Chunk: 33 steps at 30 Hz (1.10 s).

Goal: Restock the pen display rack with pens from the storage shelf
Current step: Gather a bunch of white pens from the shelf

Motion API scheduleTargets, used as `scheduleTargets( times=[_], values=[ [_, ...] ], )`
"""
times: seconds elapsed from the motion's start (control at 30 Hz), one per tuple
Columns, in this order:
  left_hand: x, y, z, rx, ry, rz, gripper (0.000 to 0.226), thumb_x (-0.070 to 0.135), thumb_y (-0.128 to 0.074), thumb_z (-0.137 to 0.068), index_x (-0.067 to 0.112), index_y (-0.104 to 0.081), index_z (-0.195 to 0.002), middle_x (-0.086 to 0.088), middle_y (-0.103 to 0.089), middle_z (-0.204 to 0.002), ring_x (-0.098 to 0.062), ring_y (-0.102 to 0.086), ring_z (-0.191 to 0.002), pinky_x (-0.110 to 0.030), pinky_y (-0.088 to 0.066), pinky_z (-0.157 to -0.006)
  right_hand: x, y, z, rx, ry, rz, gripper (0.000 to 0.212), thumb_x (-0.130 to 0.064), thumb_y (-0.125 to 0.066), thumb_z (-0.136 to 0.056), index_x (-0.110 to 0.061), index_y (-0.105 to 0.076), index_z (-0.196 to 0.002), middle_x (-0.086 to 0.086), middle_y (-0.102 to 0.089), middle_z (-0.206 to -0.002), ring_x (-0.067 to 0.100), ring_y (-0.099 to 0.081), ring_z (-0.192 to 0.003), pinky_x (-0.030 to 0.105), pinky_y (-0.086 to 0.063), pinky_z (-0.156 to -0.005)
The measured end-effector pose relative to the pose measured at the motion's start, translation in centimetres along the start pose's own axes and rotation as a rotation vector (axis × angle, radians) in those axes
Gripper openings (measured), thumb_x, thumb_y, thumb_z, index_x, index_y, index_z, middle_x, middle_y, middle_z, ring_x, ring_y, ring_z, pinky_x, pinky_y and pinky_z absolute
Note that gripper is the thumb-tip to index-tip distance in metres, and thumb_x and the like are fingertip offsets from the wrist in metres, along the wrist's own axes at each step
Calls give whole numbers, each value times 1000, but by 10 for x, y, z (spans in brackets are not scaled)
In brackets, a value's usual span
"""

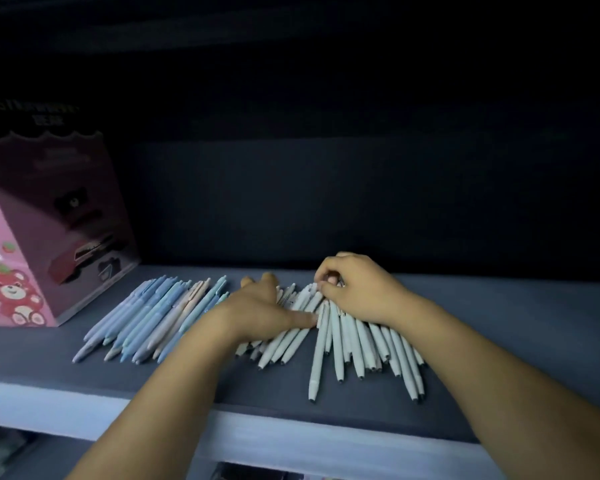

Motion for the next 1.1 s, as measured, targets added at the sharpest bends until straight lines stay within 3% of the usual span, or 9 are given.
scheduleTargets(
  times=[0.2, 0.4, 0.53, 0.73, 0.83, 0.9, 0.97, 1.03, 1.1],
  values=[
    [-1, -7, 0, 97, -20, 27, 90, 66, -71, -77, 26, -35, -148, -6, -39, -145, -27, -50, -129, -35, -45, -98, 1, 0, 1, -17, 24, -8, 6, -30, -65, -92, -32, -69, -95, -10, -59, -92, 8, -60, -84, 38, -55, -83],
    [10, 4, -3, -8, -14, -64, 102, 67, -75, -75, 20, -28, -153, -5, -49, -144, -22, -53, -125, -30, -44, -91, 3, 7, 3, -32, 28, -38, 9, -26, -64, -94, -29, -72, -99, -9, -63, -93, 6, -60, -82, 30, -54, -79],
    [29, 3, -7, -71, -10, -242, 110, 64, -71, -74, 19, -19, -160, -6, -49, -146, -23, -54, -125, -32, -49, -95, 6, 8, 2, -29, 27, -60, 8, -26, -65, -94, -30, -72, -98, -6, -67, -89, 2, -56, -68, 23, -50, -69],
    [39, -2, -8, -63, -71, -267, 88, 46, -69, -87, 5, -25, -152, 1, -55, -111, -17, -56, -99, -29, -49, -78, 7, 8, 2, -36, 27, -84, 13, -20, -63, -95, -25, -73, -101, -3, -69, -89, -4, -51, -58, 14, -41, -58],
    [38, -10, -12, 7, -107, -316, 55, 34, -68, -89, 7, -37, -127, -2, -54, -101, -20, -57, -94, -31, -47, -74, 7, 9, 0, -23, 8, -95, 18, -18, -56, -100, -24, -71, -107, -1, -70, -91, 0, -53, -58, 21, -47, -56],
    [36, -13, -12, 68, -127, -313, 43, 30, -66, -89, 10, -38, -114, -5, -55, -102, -25, -58, -96, -32, -45, -72, 5, 12, 0, 29, -13, -131, 19, -19, -53, -102, -20, -69, -112, 1, -69, -89, 0, -53, -57, 17, -44, -53],
    [31, -12, -11, 148, -152, -294, 37, 28, -67, -86, 13, -40, -108, -3, -54, -97, -28, -57, -94, -33, -43, -72, 1, 17, 1, 135, -40, -174, 20, -21, -50, -104, -13, -68, -109, 3, -68, -87, 2, -55, -64, 17, -45, -60],
    [26, -11, -10, 212, -175, -267, 35, 27, -68, -84, 14, -43, -106, 0, -52, -90, -27, -55, -90, -33, -42, -72, -2, 23, 2, 235, -101, -239, 30, -26, -48, -106, -4, -66, -96, 7, -65, -77, 14, -57, -67, 33, -47, -68],
    [22, -10, -9, 242, -191, -220, 38, 30, -71, -81, 17, -45, -104, 0, -56, -90, -26, -58, -88, -33, -42, -69, -3, 27, 3, 307, -176, -334, 38, -29, -46, -106, -1, -65, -88, 2, -59, -67, 16, -56, -63, 35, -44, -65]
  ],
)
Point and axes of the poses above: each hand's wrist, its own z-axis away from the middle knuckle, its own y-axis out of the back of the hand, x = y × z, the point moved 1 cm from there along -z, towards the middle knuckle
